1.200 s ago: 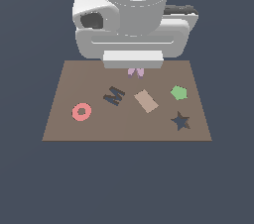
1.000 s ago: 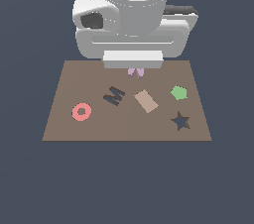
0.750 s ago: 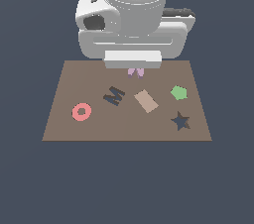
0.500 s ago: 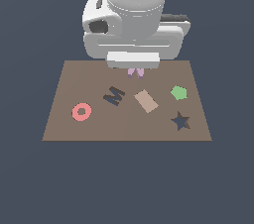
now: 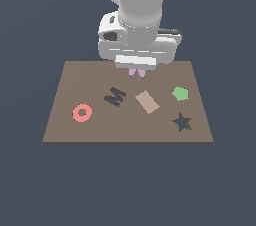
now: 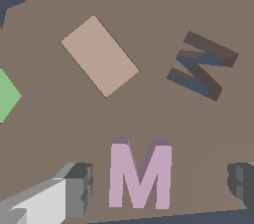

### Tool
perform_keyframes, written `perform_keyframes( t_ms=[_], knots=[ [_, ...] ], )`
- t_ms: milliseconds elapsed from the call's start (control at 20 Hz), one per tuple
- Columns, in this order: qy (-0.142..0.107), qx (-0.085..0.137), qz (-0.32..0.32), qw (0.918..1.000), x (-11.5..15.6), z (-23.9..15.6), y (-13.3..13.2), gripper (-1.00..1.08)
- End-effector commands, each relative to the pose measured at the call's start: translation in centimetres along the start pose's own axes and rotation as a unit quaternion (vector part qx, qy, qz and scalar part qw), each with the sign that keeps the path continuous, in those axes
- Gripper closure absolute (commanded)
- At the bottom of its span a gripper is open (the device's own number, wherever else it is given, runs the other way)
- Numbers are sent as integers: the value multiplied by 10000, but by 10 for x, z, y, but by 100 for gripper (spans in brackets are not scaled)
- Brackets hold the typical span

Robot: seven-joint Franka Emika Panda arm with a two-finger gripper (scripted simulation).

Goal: Insert a designated object into the corresponding slot on a board.

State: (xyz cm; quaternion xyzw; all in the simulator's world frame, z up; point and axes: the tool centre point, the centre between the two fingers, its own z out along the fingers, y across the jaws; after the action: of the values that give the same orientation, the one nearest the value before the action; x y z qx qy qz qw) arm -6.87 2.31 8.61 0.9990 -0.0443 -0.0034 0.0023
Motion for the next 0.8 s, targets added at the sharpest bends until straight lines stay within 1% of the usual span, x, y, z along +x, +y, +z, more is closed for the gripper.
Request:
perform_keyframes(
  t_ms=[0, 350, 750],
  knots=[
    [14, 8, 84, 10000, -9, 12, -2, -92],
    [30, 22, 214, 9998, -23, 33, -7, -92],
    [26, 23, 223, 9997, -25, 38, -8, -92]
  ],
)
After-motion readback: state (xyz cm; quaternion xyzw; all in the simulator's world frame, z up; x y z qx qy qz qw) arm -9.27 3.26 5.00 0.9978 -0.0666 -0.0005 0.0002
